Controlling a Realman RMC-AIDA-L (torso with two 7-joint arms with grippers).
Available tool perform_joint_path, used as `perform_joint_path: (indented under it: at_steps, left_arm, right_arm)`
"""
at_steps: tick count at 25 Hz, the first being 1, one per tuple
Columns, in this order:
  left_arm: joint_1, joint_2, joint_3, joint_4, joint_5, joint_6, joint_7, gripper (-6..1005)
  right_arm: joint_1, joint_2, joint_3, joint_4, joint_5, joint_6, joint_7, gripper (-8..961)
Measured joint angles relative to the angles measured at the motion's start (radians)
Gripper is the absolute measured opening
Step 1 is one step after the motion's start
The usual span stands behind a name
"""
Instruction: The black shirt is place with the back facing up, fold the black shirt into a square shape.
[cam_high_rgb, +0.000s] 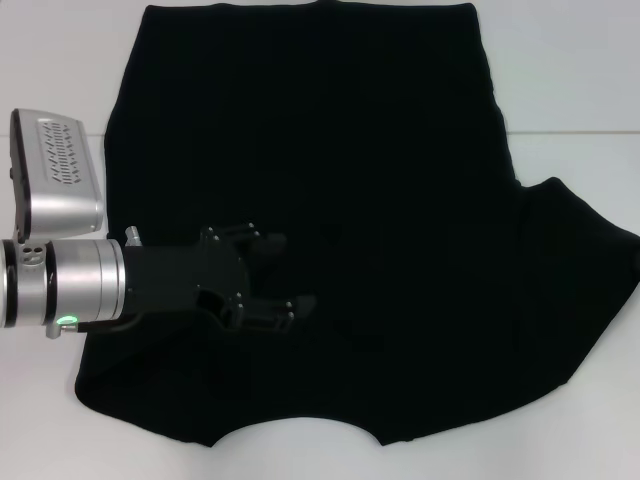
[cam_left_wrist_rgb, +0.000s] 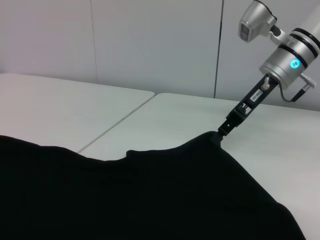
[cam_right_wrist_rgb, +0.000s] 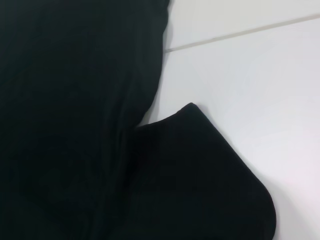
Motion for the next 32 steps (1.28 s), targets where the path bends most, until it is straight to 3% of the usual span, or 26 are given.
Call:
perform_joint_path:
  at_steps: [12,18,24,32]
  left_arm:
    - [-0.006,0.0,0.001,0.0,0.006,-0.017,-0.001,858]
    - [-0.008,0.003,0.004,0.0,0.007,-0.022,0.001,849]
    - [-0.011,0.002,0.006,0.0,0.007,-0.022,0.001,841]
    - [-0.009,0.002,0.001,0.0,0.006,-0.022,-0.001,829]
  right_arm:
    - [0.022,0.009,-0.01,0.001,0.08,0.007,-0.018,10]
    - [0.103,0.046,-0.093,0.003,0.107,-0.05,-0.045,10]
    - [0.185,0.094,-0.278,0.01,0.097,-0.094,-0.02,11]
    - [0.215,0.096,-0.327,0.012,0.096,-0.091,0.023,13]
